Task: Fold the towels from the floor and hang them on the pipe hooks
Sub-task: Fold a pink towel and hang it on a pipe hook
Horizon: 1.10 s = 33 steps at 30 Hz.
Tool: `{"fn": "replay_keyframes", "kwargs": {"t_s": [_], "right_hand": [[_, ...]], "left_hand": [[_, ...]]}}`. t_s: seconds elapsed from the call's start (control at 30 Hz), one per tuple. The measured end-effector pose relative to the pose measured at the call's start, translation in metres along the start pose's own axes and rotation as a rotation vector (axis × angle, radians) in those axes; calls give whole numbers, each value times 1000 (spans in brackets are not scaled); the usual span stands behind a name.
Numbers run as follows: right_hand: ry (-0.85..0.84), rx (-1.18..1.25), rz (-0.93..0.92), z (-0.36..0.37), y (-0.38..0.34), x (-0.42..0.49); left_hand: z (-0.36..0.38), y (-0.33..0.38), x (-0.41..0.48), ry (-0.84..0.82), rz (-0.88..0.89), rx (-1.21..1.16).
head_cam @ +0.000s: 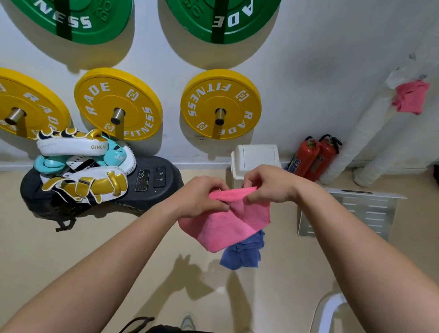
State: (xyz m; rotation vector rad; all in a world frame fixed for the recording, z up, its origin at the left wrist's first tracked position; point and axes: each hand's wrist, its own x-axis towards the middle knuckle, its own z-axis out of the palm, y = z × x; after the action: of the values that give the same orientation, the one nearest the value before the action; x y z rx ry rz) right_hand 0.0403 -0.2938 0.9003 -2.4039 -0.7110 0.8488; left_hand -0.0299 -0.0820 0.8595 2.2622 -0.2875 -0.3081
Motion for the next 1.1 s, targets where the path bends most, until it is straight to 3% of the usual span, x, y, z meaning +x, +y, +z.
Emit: {"fn": "replay_keyframes", "kwargs": {"t_s": [0.2,0.47,0.8,0.93,1.1], "right_hand": [[123,10,24,-6,19,-1],[315,-64,192,-2,50,-2],[500,14,381,20,57,9],[467,92,430,37,42,11],[369,299,342,74,19,16]], "left_hand": [[4,-34,-9,-41,-134,135],[-4,-69,-24,-16,-262,173],[2,-71,-20,280,-389,80],[22,-65,-11,376,-552,-59],[48,-41,-2,289,-545,-207]]}}
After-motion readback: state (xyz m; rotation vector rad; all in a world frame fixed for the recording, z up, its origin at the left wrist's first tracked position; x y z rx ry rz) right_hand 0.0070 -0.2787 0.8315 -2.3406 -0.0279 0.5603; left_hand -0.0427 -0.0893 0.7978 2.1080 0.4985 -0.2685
